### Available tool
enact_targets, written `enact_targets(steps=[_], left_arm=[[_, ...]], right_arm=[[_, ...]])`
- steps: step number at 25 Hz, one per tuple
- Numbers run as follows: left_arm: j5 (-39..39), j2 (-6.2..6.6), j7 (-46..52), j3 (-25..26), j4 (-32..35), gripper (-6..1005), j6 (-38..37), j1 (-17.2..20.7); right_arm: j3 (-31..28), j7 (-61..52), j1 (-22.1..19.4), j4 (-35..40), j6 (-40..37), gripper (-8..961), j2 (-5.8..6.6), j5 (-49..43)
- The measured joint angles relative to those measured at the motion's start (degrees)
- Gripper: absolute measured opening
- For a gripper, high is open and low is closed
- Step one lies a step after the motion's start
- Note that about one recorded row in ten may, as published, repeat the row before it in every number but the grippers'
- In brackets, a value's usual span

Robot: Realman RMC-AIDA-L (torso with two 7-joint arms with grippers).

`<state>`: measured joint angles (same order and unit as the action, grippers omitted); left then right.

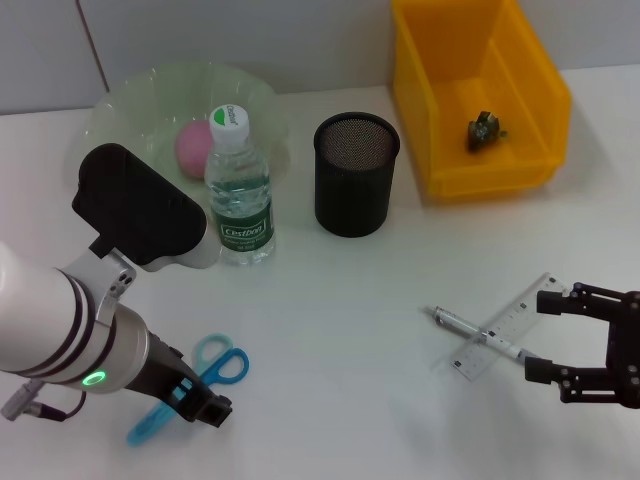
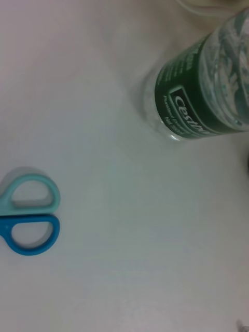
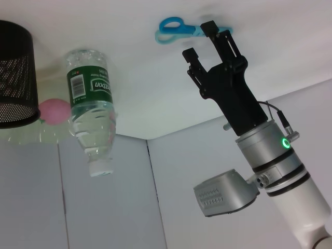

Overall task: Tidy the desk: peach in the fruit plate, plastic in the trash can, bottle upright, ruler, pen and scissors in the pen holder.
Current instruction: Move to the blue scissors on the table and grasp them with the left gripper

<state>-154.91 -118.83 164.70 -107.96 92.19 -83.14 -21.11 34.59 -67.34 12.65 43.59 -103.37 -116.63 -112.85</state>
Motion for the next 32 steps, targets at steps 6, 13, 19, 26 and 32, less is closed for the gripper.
enact_targets(steps=[6, 13, 19, 26, 32], left_arm=[[-0.11, 0.0, 0.01, 0.24, -0.15, 792, -0.1, -0.08], [-0.31, 0.12, -0.1, 0.39, -0.36, 787, -1.58, -0.08], [-0.38, 0.02, -0.4, 0.4, -3.25, 782, -1.36, -2.23], [-0.35, 0.07, -0.48, 0.38, -3.42, 777, -1.62, -2.63], [-0.07, 0.09, -0.52, 0.38, -3.42, 772, -2.02, -2.66]], right_arm=[[-0.14, 0.35, 0.02, -0.05, 0.09, 849, 0.0, -0.05], [-0.14, 0.56, 0.02, -0.13, 0.11, 848, -0.11, -0.09], [0.09, 0.56, 0.16, -0.26, 0.11, 848, -0.1, -0.09], [0.17, 0.55, 0.03, -0.27, 0.06, 849, -0.09, -0.09], [0.15, 0.55, 0.02, -0.26, -0.16, 848, -0.09, -0.09]])
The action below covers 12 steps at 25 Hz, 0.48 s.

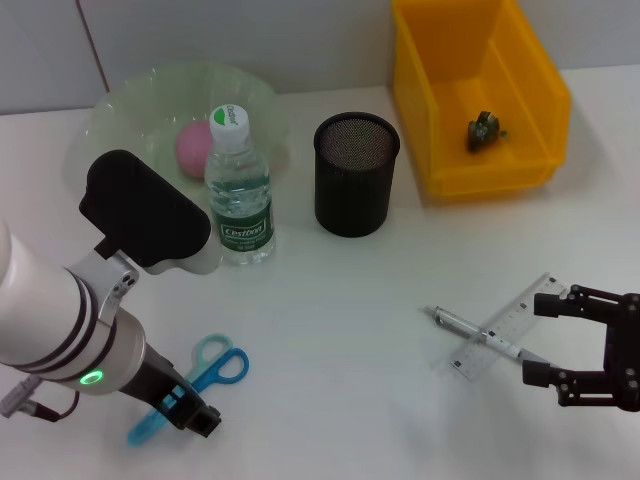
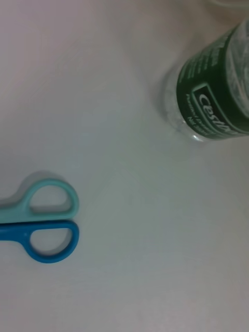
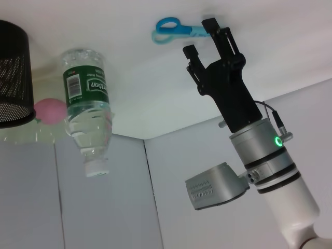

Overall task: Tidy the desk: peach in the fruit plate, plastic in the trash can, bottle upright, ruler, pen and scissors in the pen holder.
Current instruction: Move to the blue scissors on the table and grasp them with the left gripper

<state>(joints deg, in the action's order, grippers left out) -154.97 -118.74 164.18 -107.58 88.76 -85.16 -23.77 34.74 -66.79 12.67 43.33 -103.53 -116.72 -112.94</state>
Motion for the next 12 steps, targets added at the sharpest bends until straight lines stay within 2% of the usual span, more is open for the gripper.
enact_targets(steps=[12], left_arm=[[0.1, -0.08, 0.0, -0.03, -0.35, 763, -0.36, -0.35]], right_arm=[[0.1, 0.0, -0.17, 0.0, -0.25, 849, 0.0, 0.01]])
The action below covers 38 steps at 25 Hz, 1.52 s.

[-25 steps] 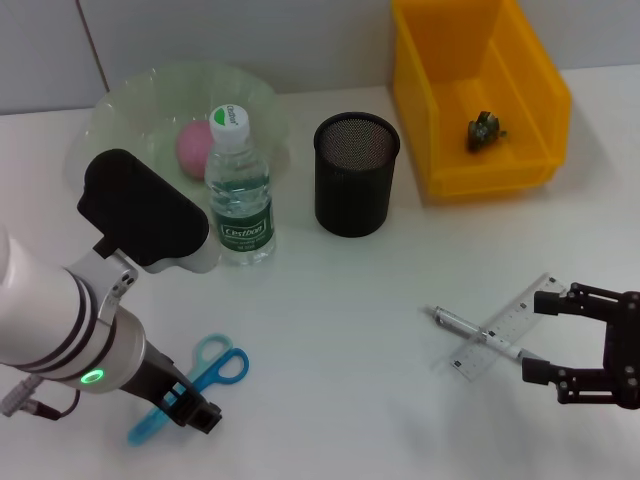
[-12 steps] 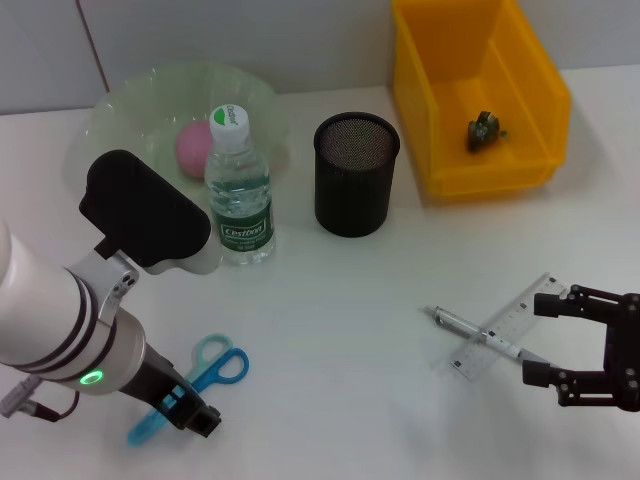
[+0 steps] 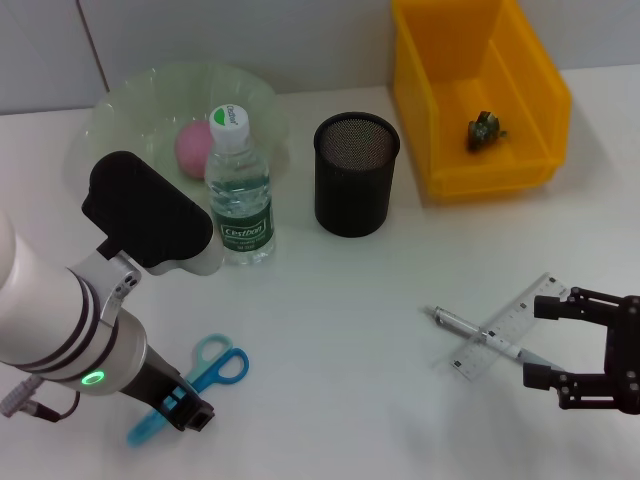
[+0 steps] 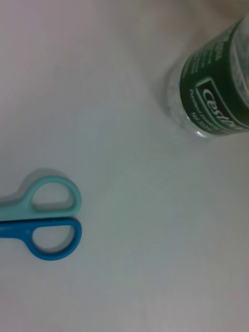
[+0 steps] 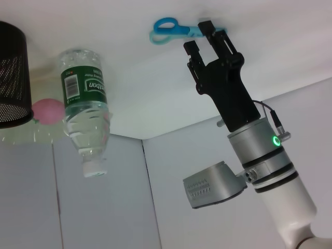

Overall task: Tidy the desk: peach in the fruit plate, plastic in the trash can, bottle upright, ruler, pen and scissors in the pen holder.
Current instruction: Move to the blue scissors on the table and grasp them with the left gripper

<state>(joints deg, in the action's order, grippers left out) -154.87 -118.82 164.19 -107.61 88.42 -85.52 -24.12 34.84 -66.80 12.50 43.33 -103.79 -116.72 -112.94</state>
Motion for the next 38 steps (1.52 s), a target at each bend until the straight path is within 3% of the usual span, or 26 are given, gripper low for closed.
enact_targets(steps=[5, 38], left_arm=[[-0.31, 0.0, 0.03, -0.01, -0.04, 542, 0.01, -0.11], [-0.33, -0.01, -0.01, -0.27, -4.26, 527, -1.41, -3.38]], right_arm=[[0.05, 0.0, -0.18, 0.0, -0.02, 849, 0.0, 0.0], [0.05, 0.18, -0.2, -0.09, 0.04, 848, 0.0, -0.75]])
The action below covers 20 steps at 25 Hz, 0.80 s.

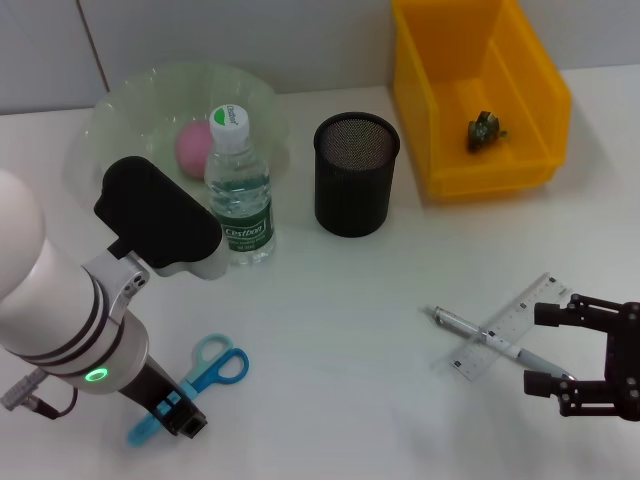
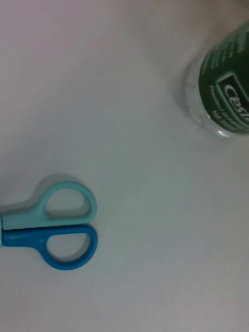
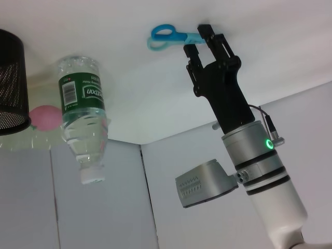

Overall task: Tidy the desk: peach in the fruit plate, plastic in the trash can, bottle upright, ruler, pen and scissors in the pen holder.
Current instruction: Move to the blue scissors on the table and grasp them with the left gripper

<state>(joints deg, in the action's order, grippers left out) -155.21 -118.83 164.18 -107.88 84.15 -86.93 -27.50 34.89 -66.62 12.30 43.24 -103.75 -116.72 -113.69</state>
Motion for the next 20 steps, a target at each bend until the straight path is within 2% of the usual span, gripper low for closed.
enact_targets(steps=[8, 20], left_arm=[[0.03, 0.01, 0.04, 0.2, -0.63, 520, 0.0, -0.48], [-0.19, 0.0, 0.02, -0.13, -0.9, 358, 0.12, -0.71]], right_arm=[[0.0, 0.0, 0.0, 0.0, -0.01, 848, 0.0, -0.05], [-0.09, 0.0, 0.0, 0.0, -0.07, 848, 0.0, -0.05]])
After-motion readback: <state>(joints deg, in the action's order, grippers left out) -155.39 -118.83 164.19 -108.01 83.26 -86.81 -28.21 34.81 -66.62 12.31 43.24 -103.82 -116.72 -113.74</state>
